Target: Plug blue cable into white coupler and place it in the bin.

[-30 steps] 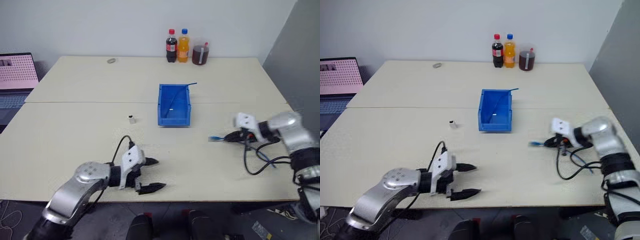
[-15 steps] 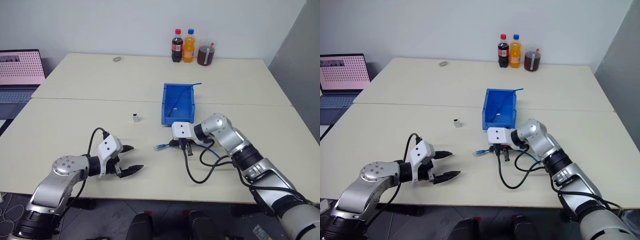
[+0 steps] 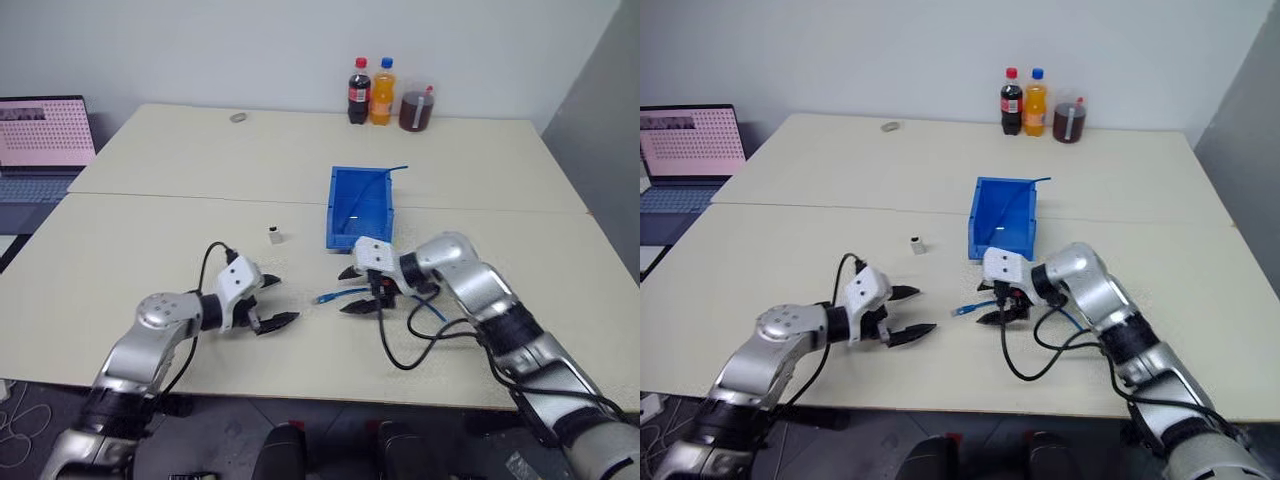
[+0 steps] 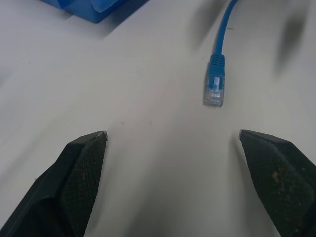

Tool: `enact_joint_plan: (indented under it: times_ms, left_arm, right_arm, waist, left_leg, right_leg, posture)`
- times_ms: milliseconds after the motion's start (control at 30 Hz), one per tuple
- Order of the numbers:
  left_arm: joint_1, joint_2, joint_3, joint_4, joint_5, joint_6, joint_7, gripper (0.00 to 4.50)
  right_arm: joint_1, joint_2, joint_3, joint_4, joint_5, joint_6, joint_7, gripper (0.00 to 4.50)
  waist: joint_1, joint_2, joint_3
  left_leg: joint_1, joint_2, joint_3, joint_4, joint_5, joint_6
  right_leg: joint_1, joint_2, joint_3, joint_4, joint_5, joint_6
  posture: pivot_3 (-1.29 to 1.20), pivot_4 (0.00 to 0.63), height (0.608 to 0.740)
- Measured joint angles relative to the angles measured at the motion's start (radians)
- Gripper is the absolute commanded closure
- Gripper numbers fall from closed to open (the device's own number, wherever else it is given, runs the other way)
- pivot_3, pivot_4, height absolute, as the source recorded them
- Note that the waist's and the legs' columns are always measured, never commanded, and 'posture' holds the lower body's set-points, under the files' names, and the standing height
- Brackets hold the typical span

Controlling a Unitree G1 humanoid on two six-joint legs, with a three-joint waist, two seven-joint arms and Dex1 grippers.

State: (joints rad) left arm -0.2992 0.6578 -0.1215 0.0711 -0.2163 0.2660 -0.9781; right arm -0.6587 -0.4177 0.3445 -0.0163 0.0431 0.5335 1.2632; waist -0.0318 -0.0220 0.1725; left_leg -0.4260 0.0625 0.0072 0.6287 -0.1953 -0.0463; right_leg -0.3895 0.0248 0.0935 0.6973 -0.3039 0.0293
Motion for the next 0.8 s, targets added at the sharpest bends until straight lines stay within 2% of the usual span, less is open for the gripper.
enact_joint_plan:
  times_ms: [133, 333, 500, 800]
  left_arm:
    - [-0.043, -0.038, -0.045, 0.05, 0.028, -0.031, -0.025, 0.0]
    - [-0.128, -0.067, -0.104, 0.124, 0.091, -0.091, -0.057, 0.0]
    - [-0.177, -0.094, -0.144, 0.166, 0.125, -0.117, -0.08, 1.23]
    - [-0.194, -0.092, -0.181, 0.177, 0.151, -0.127, -0.103, 3.31]
  right_arm:
    - [0.197, -0.059, -0.089, -0.257, 0.099, 0.208, -0.069, 0.62]
    - [0.385, -0.072, -0.181, -0.477, 0.177, 0.383, -0.238, 0.62]
    - [0.425, -0.064, -0.207, -0.548, 0.216, 0.435, -0.352, 0.59]
    - [0.447, -0.088, -0.215, -0.579, 0.28, 0.443, -0.443, 0.59]
  waist:
    - [0.002, -0.001, 0.0]
    - [-0.001, -0.001, -0.001]
    - [-0.001, -0.002, -0.002]
    - [0.0, -0.003, -0.005]
  left_leg:
    - [0.0, 0.0, -0.001, 0.0, 0.0, 0.0]
    - [0.001, 0.0, -0.001, 0.001, 0.0, 0.0]
    - [0.001, -0.001, -0.001, 0.001, 0.0, 0.0]
    - [0.004, 0.0, -0.001, 0.001, 0.0, 0.0]
  right_leg:
    - [0.0, 0.0, -0.001, 0.0, -0.001, 0.001]
    - [0.001, 0.001, 0.0, 0.0, -0.003, 0.006]
    - [0.001, 0.001, 0.001, 0.0, -0.003, 0.007]
    - [0.004, 0.001, 0.002, 0.0, -0.003, 0.008]
  posture:
    - [0.0, 0.15, 0.74]
    - [0.0, 0.15, 0.74]
    - [0.0, 0.15, 0.74]
    - [0.0, 0.15, 0.74]
